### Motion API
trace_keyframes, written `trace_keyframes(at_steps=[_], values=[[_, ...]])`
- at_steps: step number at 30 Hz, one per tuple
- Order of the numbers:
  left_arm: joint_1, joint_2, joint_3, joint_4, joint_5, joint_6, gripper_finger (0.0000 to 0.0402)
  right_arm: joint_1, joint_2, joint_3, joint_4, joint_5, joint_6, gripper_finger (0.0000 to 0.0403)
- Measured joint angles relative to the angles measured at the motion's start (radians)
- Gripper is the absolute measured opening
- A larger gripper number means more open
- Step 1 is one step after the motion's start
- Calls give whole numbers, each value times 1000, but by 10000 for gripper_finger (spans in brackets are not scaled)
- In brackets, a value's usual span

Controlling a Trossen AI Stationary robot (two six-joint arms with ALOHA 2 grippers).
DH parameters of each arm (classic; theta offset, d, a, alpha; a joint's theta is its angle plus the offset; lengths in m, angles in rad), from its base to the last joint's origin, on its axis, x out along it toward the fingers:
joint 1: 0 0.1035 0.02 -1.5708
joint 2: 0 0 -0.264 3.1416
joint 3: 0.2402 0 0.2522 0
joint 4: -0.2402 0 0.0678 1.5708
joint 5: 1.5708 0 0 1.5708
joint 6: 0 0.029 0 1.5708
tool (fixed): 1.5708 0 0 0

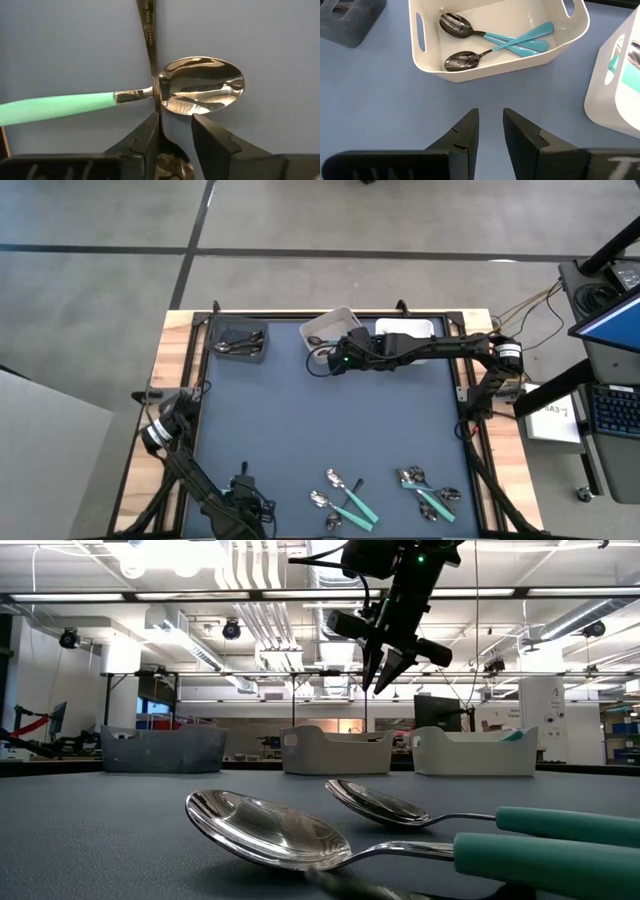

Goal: Sort silverware by color (type)
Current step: Put the black spoon into the black bin

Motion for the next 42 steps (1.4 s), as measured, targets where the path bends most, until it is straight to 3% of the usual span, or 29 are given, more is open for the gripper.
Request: trace_keyframes(at_steps=[10, 19, 24, 28, 33, 42], values=[[-1, 5, -16, -1, 49, -14, 55, 0, 0, 0, 0, 0, 0, 79], [-3, 2, -38, 25, 52, -17, 43, 0, 0, 0, 0, 0, 0, 79], [-2, 1, -43, 42, 51, -8, 7, 0, 0, 0, 0, 0, 0, 79], [-2, 1, -36, 40, 47, 7, 4, 0, 0, 0, 0, 0, 0, 79], [-11, -32, -5, 55, 7, 18, 2, 0, 0, 0, 0, 0, 0, 79], [-25, -77, 114, -143, -117, 20, 1, 0, 0, 0, 0, 0, 0, 79]])
